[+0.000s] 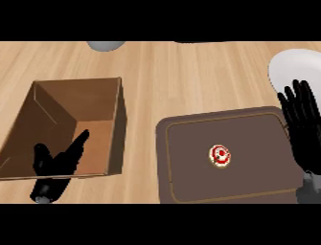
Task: Pick the cupcake from the tray and place it in the plate
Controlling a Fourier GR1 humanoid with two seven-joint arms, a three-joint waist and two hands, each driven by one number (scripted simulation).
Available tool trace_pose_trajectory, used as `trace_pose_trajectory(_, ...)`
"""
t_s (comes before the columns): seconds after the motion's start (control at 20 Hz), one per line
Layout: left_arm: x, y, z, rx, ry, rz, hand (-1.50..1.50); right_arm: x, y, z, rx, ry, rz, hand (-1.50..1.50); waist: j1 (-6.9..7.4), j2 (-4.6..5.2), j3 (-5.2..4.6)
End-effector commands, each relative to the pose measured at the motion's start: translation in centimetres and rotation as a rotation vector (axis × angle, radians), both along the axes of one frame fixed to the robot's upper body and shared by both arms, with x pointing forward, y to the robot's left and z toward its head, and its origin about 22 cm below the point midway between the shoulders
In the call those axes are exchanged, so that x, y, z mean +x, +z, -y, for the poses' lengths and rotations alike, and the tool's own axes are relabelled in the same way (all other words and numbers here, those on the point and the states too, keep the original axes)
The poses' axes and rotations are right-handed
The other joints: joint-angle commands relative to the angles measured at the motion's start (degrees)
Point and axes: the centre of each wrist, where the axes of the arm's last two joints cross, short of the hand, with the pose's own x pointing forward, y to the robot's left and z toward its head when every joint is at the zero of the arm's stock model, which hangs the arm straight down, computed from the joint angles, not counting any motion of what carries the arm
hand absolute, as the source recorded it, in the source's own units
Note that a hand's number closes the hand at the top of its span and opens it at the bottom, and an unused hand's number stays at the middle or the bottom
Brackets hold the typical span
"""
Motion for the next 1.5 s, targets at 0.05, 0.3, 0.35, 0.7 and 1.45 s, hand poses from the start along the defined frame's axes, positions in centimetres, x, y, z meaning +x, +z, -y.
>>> trace_pose_trajectory(0.05,1.9,2.9,-0.6,0.074,-0.006,0.147,0.0,2.4,2.2,-3.3,-0.022,0.377,0.064,1.5,3.48,2.37,-2.48)
trace_pose_trajectory(0.3,3.6,4.8,-0.3,0.094,-0.004,0.248,0.0,3.7,11.8,-4.5,-0.55,0.702,0.433,1.5,6.82,-0.86,-3.46)
trace_pose_trajectory(0.35,3.8,4.9,-0.4,0.102,0.004,0.252,0.0,3.7,12.9,-4.8,-0.653,0.741,0.483,1.5,7.02,-0.18,-3.25)
trace_pose_trajectory(0.7,6.6,7.3,-0.3,0.125,0.079,0.358,0.0,8.6,3.2,-0.3,-0.263,1.106,0.283,-1.5,4.11,3.82,-2.38)
trace_pose_trajectory(1.45,7.7,7.5,-0.4,0.137,0.126,0.346,0.0,11.4,7.3,0.0,-0.753,1.279,0.382,-1.5,2.38,3.23,-2.55)
